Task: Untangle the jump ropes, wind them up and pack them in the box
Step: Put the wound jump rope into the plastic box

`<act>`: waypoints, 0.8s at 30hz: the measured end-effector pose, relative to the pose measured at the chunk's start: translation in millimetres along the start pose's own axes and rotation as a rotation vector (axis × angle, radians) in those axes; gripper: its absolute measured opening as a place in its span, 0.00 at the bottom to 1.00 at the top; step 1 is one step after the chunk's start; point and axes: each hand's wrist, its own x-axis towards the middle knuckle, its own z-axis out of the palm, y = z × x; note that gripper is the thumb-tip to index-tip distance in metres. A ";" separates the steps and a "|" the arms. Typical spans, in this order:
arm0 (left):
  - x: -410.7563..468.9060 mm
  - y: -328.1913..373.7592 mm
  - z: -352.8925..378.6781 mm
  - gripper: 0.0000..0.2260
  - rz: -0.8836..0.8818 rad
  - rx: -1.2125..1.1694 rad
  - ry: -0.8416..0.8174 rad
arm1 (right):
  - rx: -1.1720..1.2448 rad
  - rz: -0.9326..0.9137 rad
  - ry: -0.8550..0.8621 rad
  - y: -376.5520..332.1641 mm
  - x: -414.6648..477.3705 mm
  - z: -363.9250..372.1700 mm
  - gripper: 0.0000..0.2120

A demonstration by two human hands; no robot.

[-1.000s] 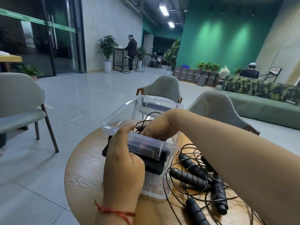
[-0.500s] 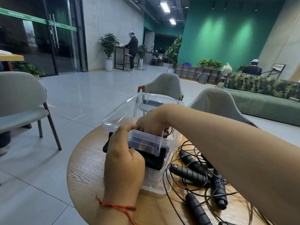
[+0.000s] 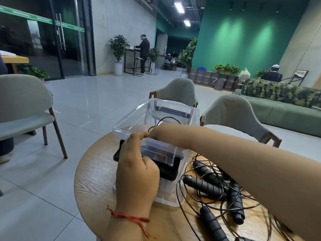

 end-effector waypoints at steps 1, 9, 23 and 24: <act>-0.1 -0.4 1.0 0.29 -0.001 0.005 0.002 | 0.012 0.016 -0.014 -0.6 4.4 0.9 0.17; -0.8 -1.8 3.7 0.28 0.001 0.033 -0.016 | 0.032 -0.083 -0.167 16.9 0.2 5.2 0.10; -1.8 1.4 2.7 0.28 0.028 -0.023 -0.002 | 0.112 -0.081 0.056 40.3 -48.5 -26.4 0.19; -2.3 3.8 2.4 0.28 0.044 -0.022 0.005 | 0.104 -0.071 0.091 45.7 -55.0 -25.6 0.19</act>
